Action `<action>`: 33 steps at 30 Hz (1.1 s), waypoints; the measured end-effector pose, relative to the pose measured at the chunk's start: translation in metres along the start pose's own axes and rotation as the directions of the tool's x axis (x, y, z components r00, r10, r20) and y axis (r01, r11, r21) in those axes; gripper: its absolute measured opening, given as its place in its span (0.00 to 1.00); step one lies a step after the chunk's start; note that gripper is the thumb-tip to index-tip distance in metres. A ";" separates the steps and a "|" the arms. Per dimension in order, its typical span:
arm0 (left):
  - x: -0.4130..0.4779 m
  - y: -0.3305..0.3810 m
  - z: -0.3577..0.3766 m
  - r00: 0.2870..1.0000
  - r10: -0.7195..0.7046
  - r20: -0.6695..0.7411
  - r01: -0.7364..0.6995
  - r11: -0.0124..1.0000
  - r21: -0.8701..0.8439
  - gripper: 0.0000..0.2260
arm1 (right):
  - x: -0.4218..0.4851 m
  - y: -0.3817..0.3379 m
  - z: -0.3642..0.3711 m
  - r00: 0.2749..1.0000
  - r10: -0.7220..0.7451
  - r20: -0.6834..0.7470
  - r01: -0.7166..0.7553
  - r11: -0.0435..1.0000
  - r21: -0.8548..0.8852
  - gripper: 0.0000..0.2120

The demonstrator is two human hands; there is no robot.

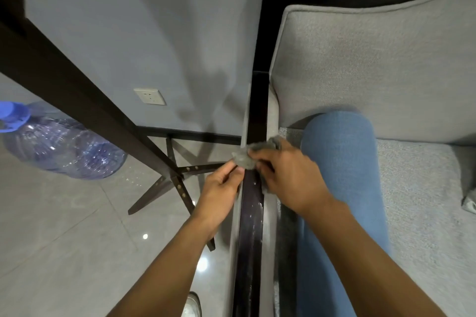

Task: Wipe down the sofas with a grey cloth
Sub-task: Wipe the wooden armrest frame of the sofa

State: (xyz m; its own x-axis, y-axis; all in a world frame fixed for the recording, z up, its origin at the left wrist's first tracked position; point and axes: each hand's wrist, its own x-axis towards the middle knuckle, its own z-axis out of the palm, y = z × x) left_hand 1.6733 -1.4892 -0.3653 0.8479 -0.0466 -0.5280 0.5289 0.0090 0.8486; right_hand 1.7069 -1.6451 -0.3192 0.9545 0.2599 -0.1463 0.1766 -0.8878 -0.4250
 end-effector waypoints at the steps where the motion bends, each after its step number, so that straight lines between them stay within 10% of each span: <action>1: -0.001 -0.001 0.001 1.000 0.004 0.012 -0.004 1.000 0.000 0.14 | -0.010 0.001 0.001 1.000 -0.010 -0.002 0.010 1.000 0.014 0.15; 33: -0.012 -0.010 -0.005 0.998 -0.065 -0.025 0.064 0.997 -0.044 0.21 | -0.005 0.008 0.016 0.999 0.046 -0.014 -0.045 0.995 0.091 0.16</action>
State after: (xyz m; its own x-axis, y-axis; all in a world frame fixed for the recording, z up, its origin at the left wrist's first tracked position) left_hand 1.6580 -1.4840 -0.3679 0.8126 -0.0217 -0.5825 0.5828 0.0504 0.8111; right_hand 1.6996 -1.6473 -0.3362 0.9648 0.2135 -0.1534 0.1113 -0.8604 -0.4972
